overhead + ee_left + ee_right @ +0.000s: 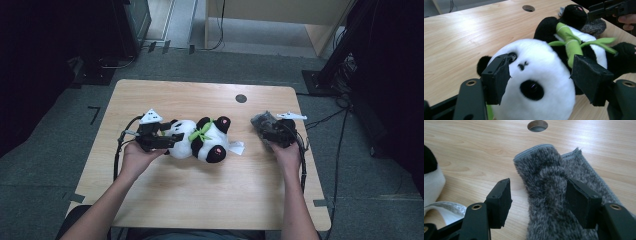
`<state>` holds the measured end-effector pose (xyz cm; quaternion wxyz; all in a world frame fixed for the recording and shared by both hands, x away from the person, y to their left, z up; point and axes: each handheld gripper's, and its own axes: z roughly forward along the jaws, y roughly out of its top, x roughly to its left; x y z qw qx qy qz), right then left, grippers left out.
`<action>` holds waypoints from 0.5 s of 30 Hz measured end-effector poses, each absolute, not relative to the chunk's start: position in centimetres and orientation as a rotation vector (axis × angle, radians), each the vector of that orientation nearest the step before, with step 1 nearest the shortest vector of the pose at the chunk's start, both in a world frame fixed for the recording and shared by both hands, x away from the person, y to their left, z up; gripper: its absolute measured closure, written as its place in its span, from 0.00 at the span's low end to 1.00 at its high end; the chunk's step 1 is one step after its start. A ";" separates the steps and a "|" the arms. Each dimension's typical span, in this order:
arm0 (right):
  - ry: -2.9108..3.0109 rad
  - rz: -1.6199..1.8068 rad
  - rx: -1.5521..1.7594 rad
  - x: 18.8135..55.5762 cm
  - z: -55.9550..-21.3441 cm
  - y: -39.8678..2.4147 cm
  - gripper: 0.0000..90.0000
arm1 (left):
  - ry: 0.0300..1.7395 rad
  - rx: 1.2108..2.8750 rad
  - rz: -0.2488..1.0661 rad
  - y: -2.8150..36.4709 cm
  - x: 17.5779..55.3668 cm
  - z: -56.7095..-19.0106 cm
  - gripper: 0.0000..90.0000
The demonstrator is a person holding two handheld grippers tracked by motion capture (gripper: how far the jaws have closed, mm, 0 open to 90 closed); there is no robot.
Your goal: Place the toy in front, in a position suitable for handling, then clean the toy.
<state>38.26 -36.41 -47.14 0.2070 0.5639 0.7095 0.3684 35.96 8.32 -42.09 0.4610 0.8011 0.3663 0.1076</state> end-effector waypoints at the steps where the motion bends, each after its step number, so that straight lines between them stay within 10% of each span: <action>1: 1.976 1.019 1.565 38.3 -47.2 -36.5 0.42 | 0.900 1.965 0.272 8.7 35.9 -42.2 0.33; 15: 1.966 0.982 1.597 39.4 -48.4 -38.2 0.42 | 0.913 1.977 0.253 10.8 34.7 -45.3 0.32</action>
